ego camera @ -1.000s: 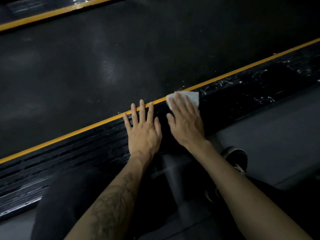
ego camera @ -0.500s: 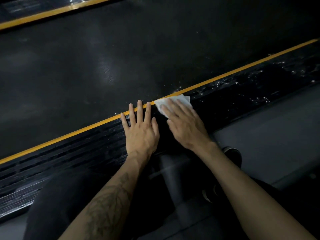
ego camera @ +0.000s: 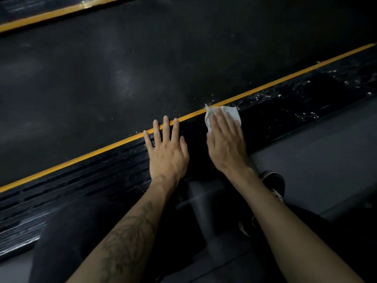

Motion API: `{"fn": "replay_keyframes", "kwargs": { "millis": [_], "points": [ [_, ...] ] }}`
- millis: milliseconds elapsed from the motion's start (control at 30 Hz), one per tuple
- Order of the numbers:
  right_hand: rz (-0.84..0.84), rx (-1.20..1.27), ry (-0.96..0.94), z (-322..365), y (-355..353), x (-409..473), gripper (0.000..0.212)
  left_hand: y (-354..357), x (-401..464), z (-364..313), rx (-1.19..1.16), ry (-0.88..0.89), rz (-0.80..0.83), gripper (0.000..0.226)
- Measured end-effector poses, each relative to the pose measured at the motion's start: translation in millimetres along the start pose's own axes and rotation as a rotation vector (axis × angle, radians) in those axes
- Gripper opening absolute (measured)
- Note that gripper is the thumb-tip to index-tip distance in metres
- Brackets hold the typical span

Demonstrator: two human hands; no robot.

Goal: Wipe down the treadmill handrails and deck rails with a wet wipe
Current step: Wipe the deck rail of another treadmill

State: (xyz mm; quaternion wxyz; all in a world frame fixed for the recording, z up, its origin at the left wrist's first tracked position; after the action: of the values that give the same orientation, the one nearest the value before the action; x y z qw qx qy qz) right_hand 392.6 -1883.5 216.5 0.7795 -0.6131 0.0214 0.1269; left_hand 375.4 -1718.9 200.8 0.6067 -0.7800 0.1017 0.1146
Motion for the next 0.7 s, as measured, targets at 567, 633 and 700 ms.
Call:
{"fn": "replay_keyframes", "kwargs": {
  "millis": [567,633,700],
  "points": [
    [0.048,-0.066,-0.204,10.2,8.2,-14.9,0.053,0.5,1.5,-1.1,0.018,0.004,-0.015,0.059],
    [0.004,-0.017,-0.063,-9.4,-0.2,-8.0,0.051,0.3,1.6,-1.6,0.021,0.002,-0.015,0.059],
    [-0.010,0.002,0.040,-6.0,1.3,-8.1,0.055,-0.3,1.1,-2.5,0.023,0.004,-0.014,0.059]
  ]
}}
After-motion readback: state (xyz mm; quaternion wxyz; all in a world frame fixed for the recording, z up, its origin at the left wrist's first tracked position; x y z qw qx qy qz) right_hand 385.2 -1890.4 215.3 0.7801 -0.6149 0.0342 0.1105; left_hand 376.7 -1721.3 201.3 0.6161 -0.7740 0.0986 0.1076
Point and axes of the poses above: each hand's wrist, its own x-axis towards the middle knuckle, its own y-axis out of the palm, z = x × y, the point moved 7 cm from there along x, towards the middle knuckle, and after that the axes turned 14 degrees about z, right-handed, at the moved point
